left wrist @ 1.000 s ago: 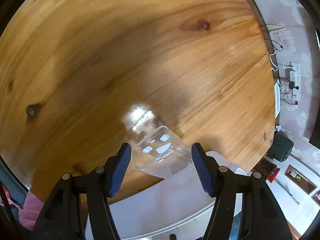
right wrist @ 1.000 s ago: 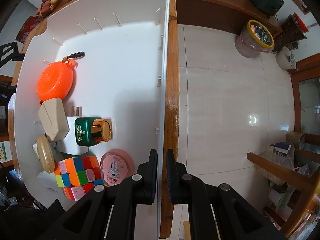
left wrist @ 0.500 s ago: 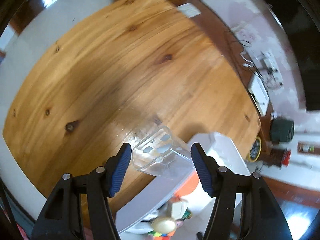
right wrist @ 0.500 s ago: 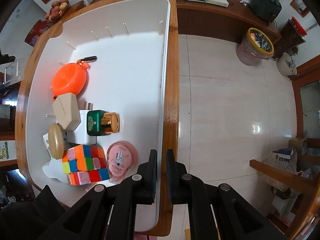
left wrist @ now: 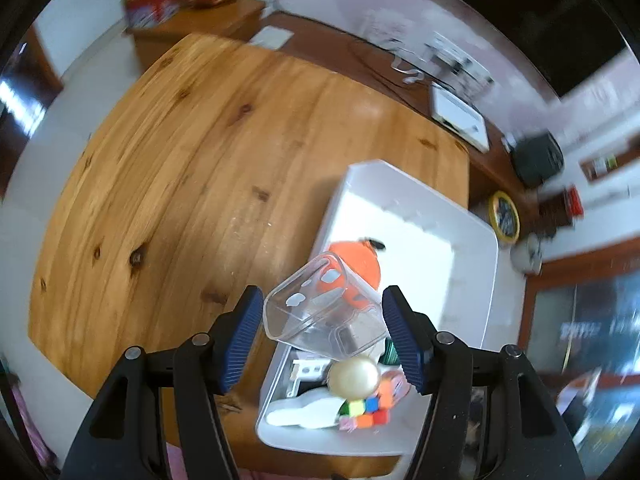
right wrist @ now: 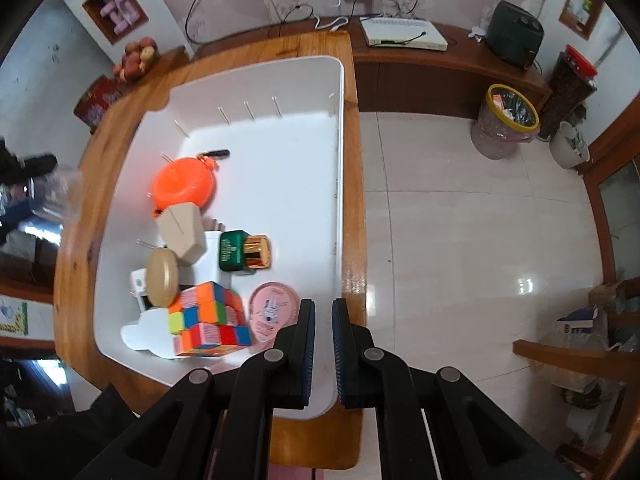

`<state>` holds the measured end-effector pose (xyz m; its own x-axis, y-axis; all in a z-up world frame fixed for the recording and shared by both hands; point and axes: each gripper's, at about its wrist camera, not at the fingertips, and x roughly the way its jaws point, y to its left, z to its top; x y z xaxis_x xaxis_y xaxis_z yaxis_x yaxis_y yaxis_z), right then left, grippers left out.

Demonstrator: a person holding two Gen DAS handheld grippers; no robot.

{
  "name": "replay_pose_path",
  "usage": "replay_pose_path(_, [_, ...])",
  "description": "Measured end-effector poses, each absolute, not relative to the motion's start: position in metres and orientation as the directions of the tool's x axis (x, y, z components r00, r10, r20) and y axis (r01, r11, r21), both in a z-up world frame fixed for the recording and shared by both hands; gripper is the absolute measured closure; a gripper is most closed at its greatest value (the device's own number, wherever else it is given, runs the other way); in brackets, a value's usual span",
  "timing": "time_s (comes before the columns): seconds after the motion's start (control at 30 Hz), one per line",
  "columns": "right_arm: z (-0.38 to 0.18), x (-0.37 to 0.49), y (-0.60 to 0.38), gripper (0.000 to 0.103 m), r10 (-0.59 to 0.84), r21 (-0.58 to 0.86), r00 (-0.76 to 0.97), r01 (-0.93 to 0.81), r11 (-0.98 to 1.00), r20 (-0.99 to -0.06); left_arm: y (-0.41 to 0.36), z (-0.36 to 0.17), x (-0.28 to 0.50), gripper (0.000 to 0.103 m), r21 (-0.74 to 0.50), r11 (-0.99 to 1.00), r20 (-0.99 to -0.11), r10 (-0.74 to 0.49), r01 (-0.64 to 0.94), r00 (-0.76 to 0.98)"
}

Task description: Organize rigid objects

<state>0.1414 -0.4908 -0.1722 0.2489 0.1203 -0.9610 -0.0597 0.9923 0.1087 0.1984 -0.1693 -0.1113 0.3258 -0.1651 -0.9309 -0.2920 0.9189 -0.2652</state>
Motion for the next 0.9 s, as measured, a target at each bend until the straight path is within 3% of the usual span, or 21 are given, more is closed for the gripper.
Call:
replay_pose_path(0.2, [-0.166, 0.119, -0.484, 0.093, 0.158, 0.16, 0.297, -0.017, 0.987, -0.942, -0.2, -0.105, 0.176, 0.037, -0.227, 0.969, -0.929, -0.184, -0.102, 0.32])
replay_pose_path(0.33, [-0.16, 0.097, -0.47, 0.078, 0.156, 0.166, 0.327, 0.004, 0.986, -0.932, -0.212, -0.101, 0.163, 0.037, -0.198, 0.98, -0.927, -0.191, 0.011, 0.324])
replay_pose_path(0.43, [-0.152, 0.082, -0.456, 0.077, 0.151, 0.166, 0.35, 0.015, 0.986, -0.924, -0.21, -0.099, 0.152, 0.035, -0.197, 0.978, -0.922, -0.209, 0.072, 0.326])
replay_pose_path(0.53, [-0.142, 0.066, -0.439, 0.072, 0.143, 0.168, 0.385, 0.031, 0.985, -0.912, -0.201, -0.089, 0.136, 0.022, -0.184, 0.976, -0.908, -0.213, 0.114, 0.361])
replay_pose_path(0.9, [-0.104, 0.006, -0.354, 0.044, 0.166, 0.186, 0.487, -0.007, 0.982, -0.857, -0.126, -0.053, 0.054, 0.021, -0.058, 0.987, -0.839, -0.129, 0.149, 0.528])
